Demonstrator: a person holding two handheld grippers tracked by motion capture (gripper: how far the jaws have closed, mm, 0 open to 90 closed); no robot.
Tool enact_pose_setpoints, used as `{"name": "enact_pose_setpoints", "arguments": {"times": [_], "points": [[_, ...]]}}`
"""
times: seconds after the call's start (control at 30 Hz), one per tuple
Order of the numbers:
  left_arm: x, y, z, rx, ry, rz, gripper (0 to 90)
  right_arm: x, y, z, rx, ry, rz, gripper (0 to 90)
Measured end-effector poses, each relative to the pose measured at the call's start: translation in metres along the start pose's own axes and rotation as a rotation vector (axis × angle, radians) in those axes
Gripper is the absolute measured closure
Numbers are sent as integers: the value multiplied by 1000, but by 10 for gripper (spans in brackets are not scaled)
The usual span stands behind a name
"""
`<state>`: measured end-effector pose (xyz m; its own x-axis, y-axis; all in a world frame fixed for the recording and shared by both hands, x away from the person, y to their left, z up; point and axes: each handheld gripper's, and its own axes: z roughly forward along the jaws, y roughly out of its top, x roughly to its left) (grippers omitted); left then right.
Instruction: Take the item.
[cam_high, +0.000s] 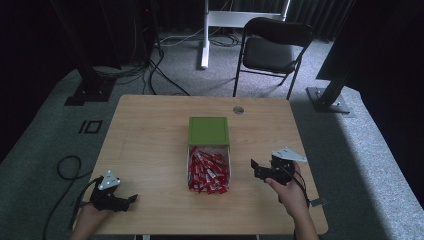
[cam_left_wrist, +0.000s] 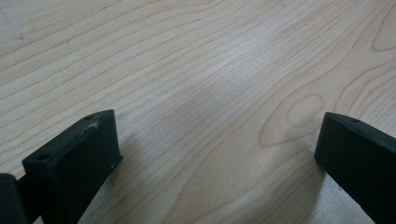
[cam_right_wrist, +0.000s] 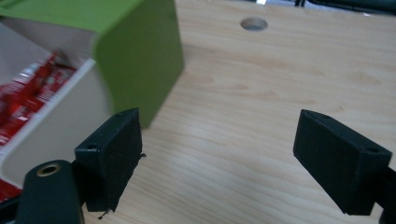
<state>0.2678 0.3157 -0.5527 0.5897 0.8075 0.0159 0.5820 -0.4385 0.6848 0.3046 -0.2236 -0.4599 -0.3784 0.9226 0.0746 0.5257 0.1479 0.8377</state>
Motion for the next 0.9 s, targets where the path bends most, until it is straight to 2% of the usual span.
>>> {"name": "enact_pose_setpoints", "arguments": {"times": [0.23, 0.4, 0.9], "points": [[0, 0, 0, 1, 0, 1, 8, 18, 17, -3, -34, 43, -25, 154], [0, 0, 0, 1, 0, 0, 8, 34, 25, 1, -36, 81, -63, 154], [0, 0, 0, 1, 0, 1, 8, 79, 38, 18, -33, 194, -120, 172]]}}
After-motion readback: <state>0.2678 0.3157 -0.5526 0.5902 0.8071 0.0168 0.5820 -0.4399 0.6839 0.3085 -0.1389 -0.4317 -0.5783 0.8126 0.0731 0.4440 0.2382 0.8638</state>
